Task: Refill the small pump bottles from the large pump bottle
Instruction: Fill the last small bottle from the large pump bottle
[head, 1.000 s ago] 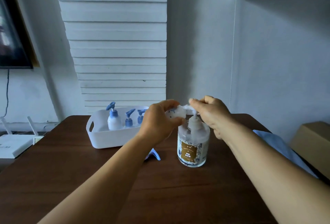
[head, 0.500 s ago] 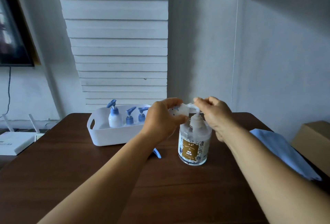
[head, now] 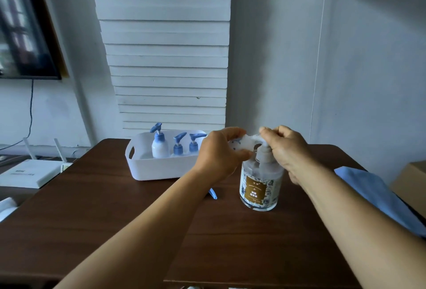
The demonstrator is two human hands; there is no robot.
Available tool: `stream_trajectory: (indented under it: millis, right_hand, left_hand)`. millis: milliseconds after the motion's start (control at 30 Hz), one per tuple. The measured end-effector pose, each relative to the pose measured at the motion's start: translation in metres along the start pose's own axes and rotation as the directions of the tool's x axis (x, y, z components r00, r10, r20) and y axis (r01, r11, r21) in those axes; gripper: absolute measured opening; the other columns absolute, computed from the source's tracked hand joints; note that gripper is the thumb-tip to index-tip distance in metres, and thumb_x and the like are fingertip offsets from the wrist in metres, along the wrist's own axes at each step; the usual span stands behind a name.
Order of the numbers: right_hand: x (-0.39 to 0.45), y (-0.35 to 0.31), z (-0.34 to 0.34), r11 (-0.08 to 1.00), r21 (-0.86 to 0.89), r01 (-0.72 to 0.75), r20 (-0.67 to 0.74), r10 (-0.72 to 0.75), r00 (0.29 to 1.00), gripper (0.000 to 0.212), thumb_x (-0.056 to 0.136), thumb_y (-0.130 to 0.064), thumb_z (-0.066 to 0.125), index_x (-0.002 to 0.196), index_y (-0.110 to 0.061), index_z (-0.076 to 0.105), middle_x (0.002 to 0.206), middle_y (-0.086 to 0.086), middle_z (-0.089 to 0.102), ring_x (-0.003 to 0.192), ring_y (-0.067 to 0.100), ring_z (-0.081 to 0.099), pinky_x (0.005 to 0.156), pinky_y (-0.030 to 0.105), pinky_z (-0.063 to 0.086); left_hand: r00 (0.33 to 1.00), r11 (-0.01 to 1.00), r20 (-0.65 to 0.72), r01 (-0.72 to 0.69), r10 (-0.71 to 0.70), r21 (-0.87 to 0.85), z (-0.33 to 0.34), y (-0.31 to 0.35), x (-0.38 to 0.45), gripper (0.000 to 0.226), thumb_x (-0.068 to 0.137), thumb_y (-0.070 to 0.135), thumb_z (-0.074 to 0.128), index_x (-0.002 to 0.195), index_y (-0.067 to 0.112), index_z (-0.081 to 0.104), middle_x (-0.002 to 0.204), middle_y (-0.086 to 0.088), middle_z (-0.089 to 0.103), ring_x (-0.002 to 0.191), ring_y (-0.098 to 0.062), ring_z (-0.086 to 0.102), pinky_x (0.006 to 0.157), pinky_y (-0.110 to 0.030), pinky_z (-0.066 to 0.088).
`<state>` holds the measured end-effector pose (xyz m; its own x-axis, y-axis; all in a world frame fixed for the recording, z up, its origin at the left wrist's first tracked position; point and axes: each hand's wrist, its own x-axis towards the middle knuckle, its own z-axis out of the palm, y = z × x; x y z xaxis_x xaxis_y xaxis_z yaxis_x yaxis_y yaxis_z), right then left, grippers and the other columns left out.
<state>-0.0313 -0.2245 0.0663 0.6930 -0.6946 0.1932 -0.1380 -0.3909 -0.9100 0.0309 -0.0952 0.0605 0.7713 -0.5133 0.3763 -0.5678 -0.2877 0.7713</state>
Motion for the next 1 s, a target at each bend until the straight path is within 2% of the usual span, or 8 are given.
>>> stream_trajectory:
  millis: [133,233,367,500,633,700,800,1000]
  right_hand:
    - [0.006,-0.015,-0.016,1.000,0.008,0.022,0.074,-0.023,0.997,0.034,0.090,-0.038,0.059,0.067,-0.015,0.049,0.068,-0.001,0.053,0.066,0.010,0.047,0.060,0.026,0.037]
    - [0.004,-0.004,-0.009,1.000,0.009,0.010,0.029,-0.010,1.000,0.034,0.090,-0.041,0.057,0.071,-0.013,0.051,0.071,-0.001,0.056,0.069,0.012,0.049,0.059,0.025,0.037]
    - [0.000,0.000,-0.003,0.998,-0.063,0.020,0.011,-0.020,1.000,0.035,0.092,-0.040,0.055,0.069,-0.014,0.050,0.069,0.001,0.055,0.067,0.014,0.048,0.056,0.026,0.036]
    - [0.004,-0.015,-0.015,0.995,-0.085,0.059,0.034,-0.057,0.998,0.034,0.091,-0.040,0.057,0.070,-0.013,0.052,0.073,0.000,0.058,0.069,0.011,0.051,0.058,0.023,0.038]
    - [-0.001,0.000,-0.004,1.000,0.011,0.005,-0.020,-0.005,1.000,0.035,0.090,-0.042,0.056,0.070,-0.014,0.052,0.070,0.000,0.056,0.067,0.013,0.049,0.056,0.026,0.037]
    - [-0.003,0.003,-0.001,1.000,-0.014,0.006,-0.016,-0.006,1.000,0.036,0.091,-0.041,0.055,0.068,-0.015,0.049,0.068,0.001,0.055,0.066,0.014,0.048,0.055,0.027,0.036]
    - [0.002,-0.010,-0.009,0.997,-0.068,0.033,0.012,-0.033,0.999,0.035,0.091,-0.040,0.056,0.069,-0.013,0.050,0.068,0.000,0.055,0.065,0.012,0.048,0.056,0.025,0.036]
    - [0.003,-0.002,-0.007,0.999,-0.029,0.023,-0.009,-0.024,1.000,0.034,0.091,-0.041,0.056,0.076,-0.011,0.055,0.071,0.000,0.056,0.066,0.011,0.049,0.055,0.025,0.037]
  left_hand:
    - [1.000,1.000,-0.009,-0.022,0.022,-0.009,-0.004,0.006,0.003,0.050,0.073,0.022,0.078,0.120,0.022,0.062,0.112,0.008,0.066,0.090,-0.003,0.058,0.074,-0.006,0.039]
    - [1.000,1.000,0.000,-0.015,0.015,-0.005,-0.001,0.004,0.003,0.049,0.072,0.023,0.079,0.118,0.022,0.062,0.110,0.008,0.066,0.087,-0.002,0.058,0.068,-0.001,0.036]
    - [1.000,1.000,0.011,0.011,-0.011,-0.026,0.001,-0.002,0.000,0.051,0.071,0.022,0.080,0.119,0.022,0.062,0.112,0.008,0.066,0.092,-0.003,0.060,0.078,-0.008,0.040]
    - [1.000,1.000,0.005,-0.020,0.020,-0.012,-0.003,0.004,0.005,0.048,0.071,0.023,0.079,0.117,0.022,0.064,0.110,0.007,0.068,0.090,-0.003,0.060,0.075,-0.007,0.039]
    - [1.000,1.000,0.015,0.003,-0.003,-0.019,0.002,0.001,0.003,0.051,0.071,0.021,0.079,0.119,0.022,0.062,0.111,0.008,0.067,0.090,-0.004,0.060,0.074,-0.007,0.039]
    - [1.000,0.999,0.016,0.018,-0.018,-0.030,0.003,-0.003,0.001,0.052,0.071,0.021,0.080,0.120,0.022,0.062,0.113,0.007,0.066,0.092,-0.003,0.060,0.077,-0.009,0.041]
    - [1.000,0.998,0.006,0.015,-0.014,-0.053,0.000,-0.001,0.002,0.052,0.070,0.022,0.080,0.119,0.021,0.062,0.111,0.008,0.067,0.091,-0.003,0.060,0.070,-0.002,0.039]
    - [1.000,1.000,0.007,-0.007,0.007,-0.028,0.002,0.001,0.004,0.051,0.070,0.021,0.080,0.117,0.021,0.063,0.110,0.008,0.067,0.088,-0.004,0.060,0.072,-0.004,0.039]
